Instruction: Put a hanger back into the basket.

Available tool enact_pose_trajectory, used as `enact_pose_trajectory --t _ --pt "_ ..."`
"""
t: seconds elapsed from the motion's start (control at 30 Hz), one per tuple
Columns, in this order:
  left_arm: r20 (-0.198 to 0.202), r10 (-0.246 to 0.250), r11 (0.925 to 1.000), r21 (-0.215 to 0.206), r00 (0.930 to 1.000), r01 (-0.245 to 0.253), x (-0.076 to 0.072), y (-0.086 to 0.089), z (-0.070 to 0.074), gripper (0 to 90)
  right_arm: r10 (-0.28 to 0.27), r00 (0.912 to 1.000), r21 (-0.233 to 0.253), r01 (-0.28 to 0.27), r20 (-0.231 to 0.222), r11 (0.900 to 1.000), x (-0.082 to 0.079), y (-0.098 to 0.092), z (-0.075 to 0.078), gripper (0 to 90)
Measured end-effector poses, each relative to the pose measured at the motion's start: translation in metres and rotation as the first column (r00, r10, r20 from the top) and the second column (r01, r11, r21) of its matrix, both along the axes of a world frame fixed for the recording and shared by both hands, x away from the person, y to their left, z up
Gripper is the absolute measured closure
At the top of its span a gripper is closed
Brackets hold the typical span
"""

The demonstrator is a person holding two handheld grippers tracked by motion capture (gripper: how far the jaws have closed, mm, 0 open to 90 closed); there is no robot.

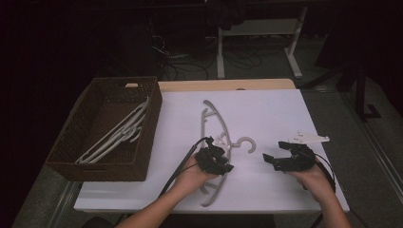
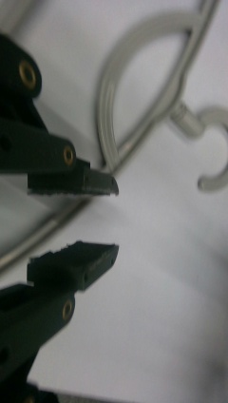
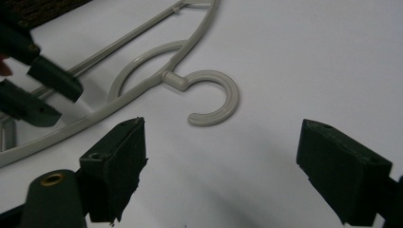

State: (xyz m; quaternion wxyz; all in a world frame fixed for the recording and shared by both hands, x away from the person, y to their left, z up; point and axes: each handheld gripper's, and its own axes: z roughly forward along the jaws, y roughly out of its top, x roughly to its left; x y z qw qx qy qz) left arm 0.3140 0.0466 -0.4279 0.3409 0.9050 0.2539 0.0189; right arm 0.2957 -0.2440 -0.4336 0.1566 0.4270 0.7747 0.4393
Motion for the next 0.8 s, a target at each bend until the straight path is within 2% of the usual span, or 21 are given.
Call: enact_pose_trajectory --t 0.03,0.07,0.1,0.13,0.17,0.2,0.23,0.27,0.3,0.33,0.37,0.4,0.53,0.57,0.67,0.73,0.8 --pt "-0.005 -0.021 0.9998 -0.009 0.9998 0.021 -0.005 -0.004 -0.001 71.1 0.000 1.0000 -0.001 0.000 0.002 1.000 0.000 0.000 0.000 16.6" --pt "-0.005 -0.021 0.9998 -0.009 0.9998 0.021 -0.005 -0.004 -0.001 76.8 0.000 1.0000 0.001 0.000 0.001 1.000 0.000 0.000 0.000 16.6" --pt "-0.010 -0.046 0.9989 -0.011 0.9989 0.046 -0.010 -0.008 -0.003 80.9 -0.001 1.0000 -0.001 0.001 0.001 1.000 0.000 0.000 0.000 16.6" --pt "-0.010 -0.046 0.9989 -0.011 0.9989 0.046 -0.010 -0.008 -0.003 84.8 -0.001 1.0000 -0.001 0.001 0.001 1.000 0.000 0.000 0.000 16.6" --pt "-0.028 -0.082 0.9966 0.000 0.9962 0.082 -0.014 -0.013 -0.006 89.8 0.000 1.0000 -0.002 0.000 -0.002 1.000 0.000 0.000 0.000 16.6" --pt "-0.028 -0.082 0.9966 0.000 0.9962 0.082 -0.014 -0.013 -0.006 89.9 0.000 1.0000 -0.002 0.000 -0.002 1.000 0.000 0.000 0.000 16.6" --pt "-0.040 -0.109 0.9930 0.040 0.9932 0.111 -0.018 -0.017 -0.010 90.0 0.000 1.0000 -0.001 0.000 -0.002 1.000 0.001 0.000 0.000 16.6" --pt "-0.040 -0.109 0.9930 0.040 0.9932 0.111 -0.018 -0.017 -0.010 90.0 0.000 1.0000 -0.002 0.000 -0.003 1.000 0.001 0.000 0.000 16.6" --pt "-0.037 -0.119 0.9900 0.071 0.9922 0.122 -0.021 -0.018 -0.012 90.0 0.000 1.0000 -0.002 0.000 -0.003 1.000 0.001 0.000 0.000 16.6" --pt "-0.037 -0.119 0.9900 0.071 0.9922 0.122 -0.021 -0.018 -0.012 90.0 0.000 1.0000 -0.003 0.000 -0.003 1.000 0.001 -0.001 0.000 16.6" --pt "-0.027 -0.133 0.9838 0.118 0.9907 0.135 -0.023 -0.015 -0.014 90.0 -0.002 1.0000 -0.001 0.002 -0.002 1.000 0.001 -0.001 -0.001 16.6" --pt "-0.041 -0.130 0.9844 0.114 0.9907 0.134 -0.024 -0.012 -0.015 90.0 -0.002 1.0000 -0.001 0.002 -0.002 1.000 0.001 -0.001 -0.001 16.6" --pt "-0.030 -0.113 0.9842 0.134 0.9931 0.116 -0.025 0.005 -0.015 90.0 -0.001 1.0000 -0.004 0.001 -0.005 1.000 0.001 -0.001 -0.001 16.6" --pt "-0.030 -0.113 0.9842 0.134 0.9931 0.116 -0.025 0.005 -0.015 90.0 0.000 1.0000 -0.005 0.000 -0.004 1.000 0.001 -0.001 -0.001 16.6" --pt "-0.035 -0.074 0.9880 0.134 0.9967 0.078 -0.022 0.026 -0.014 90.0 -0.001 1.0000 -0.005 0.001 -0.003 1.000 0.001 0.000 -0.001 16.6" --pt "-0.032 -0.027 0.9894 0.142 0.9991 0.031 -0.018 0.051 -0.014 90.0 -0.001 1.0000 -0.006 0.001 -0.004 1.000 0.001 0.000 -0.001 16.6" --pt "-0.025 0.003 0.9880 0.155 0.9997 0.001 -0.015 0.067 -0.013 90.0 -0.003 1.0000 -0.007 0.003 -0.005 1.000 0.002 0.000 -0.002 16.6"
